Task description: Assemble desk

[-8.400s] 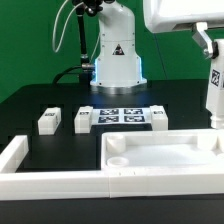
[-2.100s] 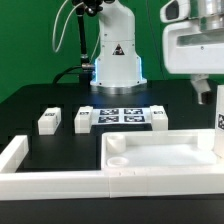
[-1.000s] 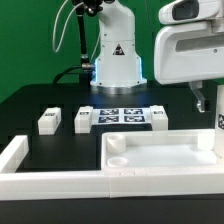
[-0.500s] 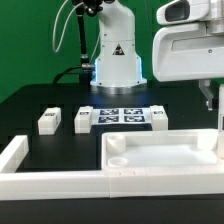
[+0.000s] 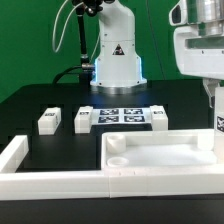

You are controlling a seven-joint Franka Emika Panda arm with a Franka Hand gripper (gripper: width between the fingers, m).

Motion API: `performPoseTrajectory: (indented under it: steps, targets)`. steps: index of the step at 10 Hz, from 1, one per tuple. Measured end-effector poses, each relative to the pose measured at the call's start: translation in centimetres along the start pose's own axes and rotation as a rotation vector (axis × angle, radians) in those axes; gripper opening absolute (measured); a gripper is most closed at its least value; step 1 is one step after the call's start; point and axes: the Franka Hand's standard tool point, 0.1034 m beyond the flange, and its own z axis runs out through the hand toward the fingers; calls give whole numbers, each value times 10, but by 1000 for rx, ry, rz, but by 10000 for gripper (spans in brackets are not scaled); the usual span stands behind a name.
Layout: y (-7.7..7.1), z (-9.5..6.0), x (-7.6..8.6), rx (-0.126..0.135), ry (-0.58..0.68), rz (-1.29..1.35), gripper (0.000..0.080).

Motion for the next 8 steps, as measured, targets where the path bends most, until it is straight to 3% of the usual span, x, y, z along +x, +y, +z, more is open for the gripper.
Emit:
performPoseTrajectory:
  steps: [1, 2, 3, 4, 5, 6, 8]
  targets:
    - [0, 0, 0, 0, 0, -7, 288]
    - [0, 0, 0, 0, 0, -31, 361]
    - [0, 0, -1, 0, 0, -94, 543]
    - [-2, -1, 0, 6, -3, -324, 543]
    - [-2, -1, 0, 14, -16, -519, 628]
    - [-3, -3, -8, 20, -21, -571, 628]
    - [-2, -1, -6, 19, -20, -689, 649]
